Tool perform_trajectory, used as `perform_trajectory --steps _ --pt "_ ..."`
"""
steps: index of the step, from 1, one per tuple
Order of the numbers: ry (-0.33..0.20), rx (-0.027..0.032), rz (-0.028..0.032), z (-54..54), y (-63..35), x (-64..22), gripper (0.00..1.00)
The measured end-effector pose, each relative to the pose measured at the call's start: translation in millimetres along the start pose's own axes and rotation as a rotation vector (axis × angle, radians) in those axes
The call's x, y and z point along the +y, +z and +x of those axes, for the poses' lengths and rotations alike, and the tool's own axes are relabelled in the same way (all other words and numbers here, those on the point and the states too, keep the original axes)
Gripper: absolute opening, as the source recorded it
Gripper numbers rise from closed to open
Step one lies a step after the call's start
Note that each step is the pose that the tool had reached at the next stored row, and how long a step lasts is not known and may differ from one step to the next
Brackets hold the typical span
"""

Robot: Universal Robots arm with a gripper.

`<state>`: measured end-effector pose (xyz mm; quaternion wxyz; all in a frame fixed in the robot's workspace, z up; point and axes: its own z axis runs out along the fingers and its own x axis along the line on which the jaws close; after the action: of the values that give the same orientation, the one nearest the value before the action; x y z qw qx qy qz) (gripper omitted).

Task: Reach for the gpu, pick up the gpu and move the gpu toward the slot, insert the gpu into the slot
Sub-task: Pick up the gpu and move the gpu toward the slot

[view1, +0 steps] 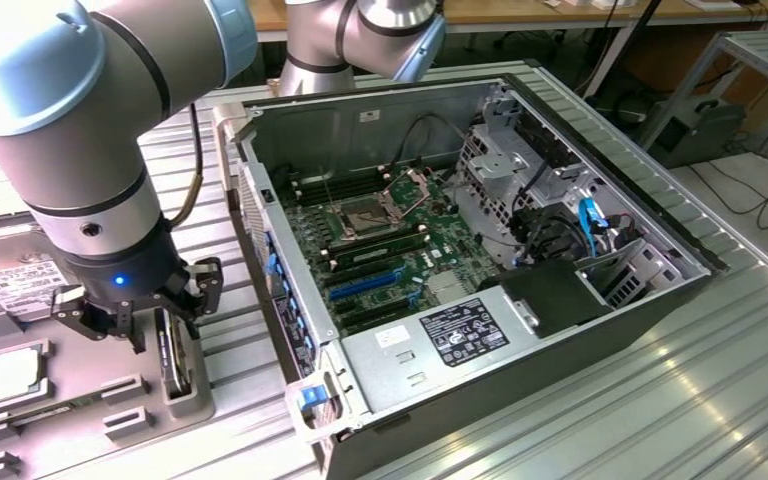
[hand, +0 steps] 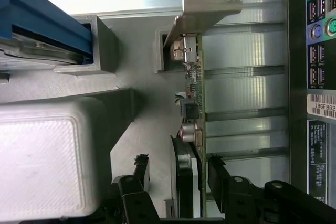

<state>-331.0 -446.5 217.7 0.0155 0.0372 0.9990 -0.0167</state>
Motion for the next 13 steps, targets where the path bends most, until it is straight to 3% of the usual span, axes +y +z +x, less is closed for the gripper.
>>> perform_trajectory --steps 13 --pt "0.0 0.0 0.0014 0.2 0.8 2.6 0.57"
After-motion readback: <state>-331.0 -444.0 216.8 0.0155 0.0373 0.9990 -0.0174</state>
